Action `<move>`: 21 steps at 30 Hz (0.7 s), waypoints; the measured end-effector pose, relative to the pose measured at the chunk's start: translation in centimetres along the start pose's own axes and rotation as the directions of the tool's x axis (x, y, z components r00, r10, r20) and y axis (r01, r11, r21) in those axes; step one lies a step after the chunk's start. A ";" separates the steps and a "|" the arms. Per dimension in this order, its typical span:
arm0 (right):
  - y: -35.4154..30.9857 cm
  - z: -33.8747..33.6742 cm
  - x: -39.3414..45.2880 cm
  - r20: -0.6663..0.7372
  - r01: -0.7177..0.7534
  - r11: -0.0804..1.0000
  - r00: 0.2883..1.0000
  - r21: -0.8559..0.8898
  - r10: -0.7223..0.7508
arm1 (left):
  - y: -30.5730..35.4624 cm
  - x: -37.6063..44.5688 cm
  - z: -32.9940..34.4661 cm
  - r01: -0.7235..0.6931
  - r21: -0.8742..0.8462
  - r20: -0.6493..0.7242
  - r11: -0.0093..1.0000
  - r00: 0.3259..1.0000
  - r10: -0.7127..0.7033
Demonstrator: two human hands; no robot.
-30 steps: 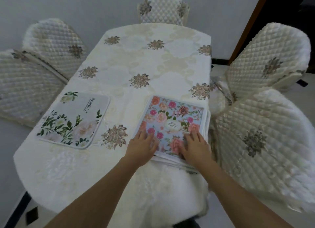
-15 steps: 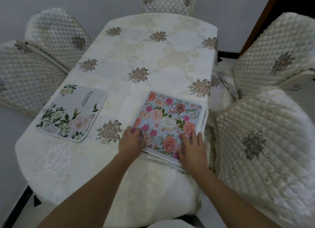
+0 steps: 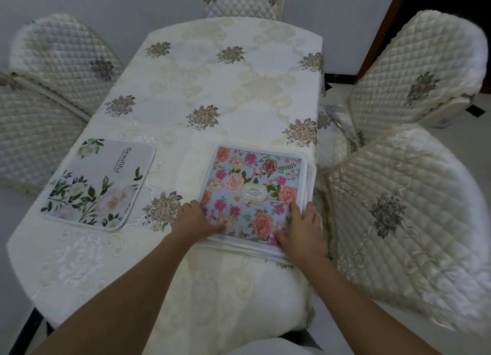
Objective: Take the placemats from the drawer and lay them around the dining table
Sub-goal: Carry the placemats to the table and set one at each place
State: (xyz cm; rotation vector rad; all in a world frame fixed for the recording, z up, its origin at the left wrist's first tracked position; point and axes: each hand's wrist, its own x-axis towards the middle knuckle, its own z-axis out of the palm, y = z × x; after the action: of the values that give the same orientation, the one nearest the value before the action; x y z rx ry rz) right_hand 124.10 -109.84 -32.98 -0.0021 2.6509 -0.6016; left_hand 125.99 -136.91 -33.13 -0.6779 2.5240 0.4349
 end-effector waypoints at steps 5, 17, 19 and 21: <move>-0.4 -0.1 -0.4 -0.014 -0.025 0.999 1.000 -0.020 0.025 | -0.2 -0.5 0.0 0.049 -0.213 -0.092 0.976 0.993 -0.070; -1.4 2.0 -1.7 -0.120 -0.107 0.989 0.988 -0.100 0.095 | -1.4 -2.1 -0.4 -0.055 -0.380 -0.171 0.923 0.985 -0.012; -1.7 2.2 -2.3 -0.139 -0.108 0.986 0.986 -0.124 0.090 | -1.6 -2.4 -0.8 -0.093 -0.393 -0.128 0.915 0.991 0.045; -1.9 2.3 -2.9 -0.177 -0.103 0.985 0.981 -0.136 0.078 | -1.9 -2.9 -0.8 -0.129 -0.446 -0.107 0.886 0.990 0.091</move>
State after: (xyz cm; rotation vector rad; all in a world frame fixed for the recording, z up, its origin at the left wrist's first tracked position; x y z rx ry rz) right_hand 127.48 -112.23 -32.89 0.1332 2.8372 -0.3941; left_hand 128.87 -137.74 -31.24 -0.7301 2.5651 1.0813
